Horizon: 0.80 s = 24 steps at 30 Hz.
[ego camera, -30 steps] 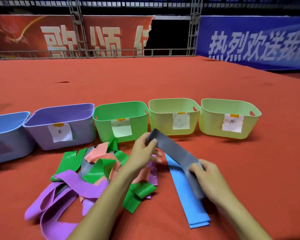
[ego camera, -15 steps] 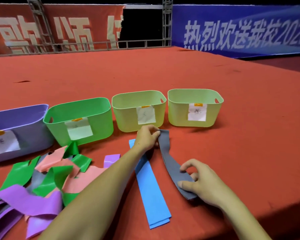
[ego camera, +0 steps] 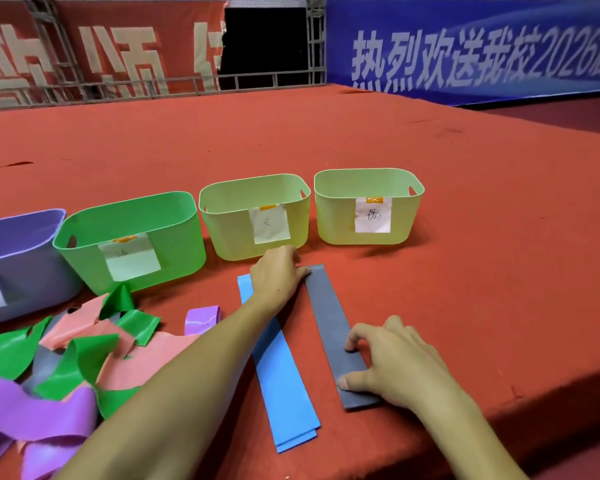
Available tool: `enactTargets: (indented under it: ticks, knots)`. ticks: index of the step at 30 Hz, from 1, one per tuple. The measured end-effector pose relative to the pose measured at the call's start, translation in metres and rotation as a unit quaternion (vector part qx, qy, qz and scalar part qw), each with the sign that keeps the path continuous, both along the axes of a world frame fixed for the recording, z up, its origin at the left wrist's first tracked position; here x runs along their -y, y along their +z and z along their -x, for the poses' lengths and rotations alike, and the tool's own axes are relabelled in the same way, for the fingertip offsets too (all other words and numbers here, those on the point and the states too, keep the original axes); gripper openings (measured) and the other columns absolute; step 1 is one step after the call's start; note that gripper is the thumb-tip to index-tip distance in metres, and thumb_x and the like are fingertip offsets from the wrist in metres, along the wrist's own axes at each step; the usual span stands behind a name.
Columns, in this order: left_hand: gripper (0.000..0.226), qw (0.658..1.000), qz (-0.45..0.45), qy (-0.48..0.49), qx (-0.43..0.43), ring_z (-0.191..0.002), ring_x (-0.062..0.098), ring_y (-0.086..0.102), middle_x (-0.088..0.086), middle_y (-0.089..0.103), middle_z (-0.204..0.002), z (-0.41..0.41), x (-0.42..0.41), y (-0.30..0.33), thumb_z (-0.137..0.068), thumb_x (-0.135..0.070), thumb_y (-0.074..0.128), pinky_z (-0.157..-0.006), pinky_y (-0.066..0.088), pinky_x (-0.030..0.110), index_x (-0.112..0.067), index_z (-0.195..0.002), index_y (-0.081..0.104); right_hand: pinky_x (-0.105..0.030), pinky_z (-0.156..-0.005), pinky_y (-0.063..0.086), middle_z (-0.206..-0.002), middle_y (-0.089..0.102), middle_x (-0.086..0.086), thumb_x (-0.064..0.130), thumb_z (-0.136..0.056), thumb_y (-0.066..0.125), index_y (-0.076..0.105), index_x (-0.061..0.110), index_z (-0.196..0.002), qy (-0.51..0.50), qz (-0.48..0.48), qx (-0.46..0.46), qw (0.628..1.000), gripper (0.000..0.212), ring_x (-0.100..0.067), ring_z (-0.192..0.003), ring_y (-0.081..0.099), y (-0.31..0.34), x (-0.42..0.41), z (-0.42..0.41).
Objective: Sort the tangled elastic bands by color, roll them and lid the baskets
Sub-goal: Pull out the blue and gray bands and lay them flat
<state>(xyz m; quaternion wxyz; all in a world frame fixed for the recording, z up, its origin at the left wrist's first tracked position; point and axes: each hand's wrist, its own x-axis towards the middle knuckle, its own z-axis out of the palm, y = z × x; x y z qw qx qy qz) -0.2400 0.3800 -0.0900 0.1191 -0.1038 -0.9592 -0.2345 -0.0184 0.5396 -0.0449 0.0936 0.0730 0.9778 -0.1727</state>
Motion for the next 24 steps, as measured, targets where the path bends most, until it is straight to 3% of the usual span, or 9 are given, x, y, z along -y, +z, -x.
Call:
enactTargets:
  ticks: [3, 6, 10, 13, 18, 24]
  knots:
    - [0.027, 1.000, -0.012, -0.006, -0.021, -0.109, 0.028, 0.070, -0.004, 0.077, -0.110, -0.011, 0.003, 0.010, -0.092, -0.046, 0.071, -0.080, 0.051, 0.037, -0.027, -0.112, 0.071, -0.037, -0.090, 0.048, -0.110, 0.049, 0.009, 0.076, -0.079, 0.070, 0.062, 0.039, -0.107, 0.000, 0.022, -0.036, 0.999, 0.047, -0.023, -0.113, 0.059, -0.007, 0.001, 0.007]
    - [0.020, 0.994, -0.093, -0.053, 0.004, -0.093, 0.013, 0.073, -0.014, 0.077, -0.091, -0.034, 0.018, 0.023, -0.091, -0.048, 0.072, -0.078, 0.057, 0.036, -0.030, -0.098, 0.075, -0.036, -0.085, 0.051, -0.103, 0.059, 0.012, 0.067, -0.089, 0.065, 0.064, 0.035, -0.100, 0.013, 0.029, -0.133, 0.991, 0.033, -0.017, -0.107, 0.063, -0.013, 0.009, 0.017]
    - [0.019, 0.969, -0.213, -0.124, -0.001, -0.075, 0.006, 0.073, -0.017, 0.076, -0.078, -0.084, 0.062, 0.040, -0.087, -0.051, 0.069, -0.073, 0.060, 0.042, -0.033, -0.089, 0.075, -0.034, -0.076, 0.056, -0.085, 0.071, 0.016, 0.043, -0.094, 0.073, 0.068, 0.034, -0.093, 0.042, 0.226, -0.253, 0.940, 0.010, -0.006, -0.079, 0.068, -0.018, 0.041, 0.032]
    - [0.011, 0.958, -0.249, -0.136, -0.034, -0.072, 0.013, 0.073, -0.011, 0.077, -0.079, -0.123, 0.108, 0.046, -0.093, -0.039, 0.073, -0.070, 0.058, 0.043, -0.029, -0.092, 0.075, -0.030, -0.075, 0.056, -0.089, 0.074, 0.015, 0.026, -0.096, 0.074, 0.071, 0.029, -0.097, 0.066, 0.321, -0.297, 0.897, 0.005, -0.009, -0.080, 0.070, -0.015, 0.080, 0.039]
    - [0.003, 0.960, -0.258, -0.074, -0.074, -0.072, 0.010, 0.073, -0.011, 0.077, -0.078, -0.165, 0.200, 0.053, -0.096, -0.027, 0.073, -0.070, 0.059, 0.041, -0.026, -0.093, 0.074, -0.025, -0.077, 0.054, -0.091, 0.075, 0.013, 0.016, -0.098, 0.073, 0.072, 0.025, -0.097, 0.115, 0.376, -0.308, 0.866, 0.009, -0.010, -0.085, 0.071, -0.011, 0.152, 0.046]
    - [0.007, 0.964, -0.238, 0.035, -0.116, -0.070, 0.009, 0.073, -0.009, 0.077, -0.076, -0.182, 0.298, 0.058, -0.098, -0.021, 0.076, -0.068, 0.058, 0.037, -0.026, -0.094, 0.075, -0.022, -0.073, 0.052, -0.091, 0.073, 0.016, 0.023, -0.097, 0.072, 0.069, 0.028, -0.094, 0.186, 0.356, -0.264, 0.877, 0.007, -0.007, -0.086, 0.070, -0.015, 0.220, 0.044]
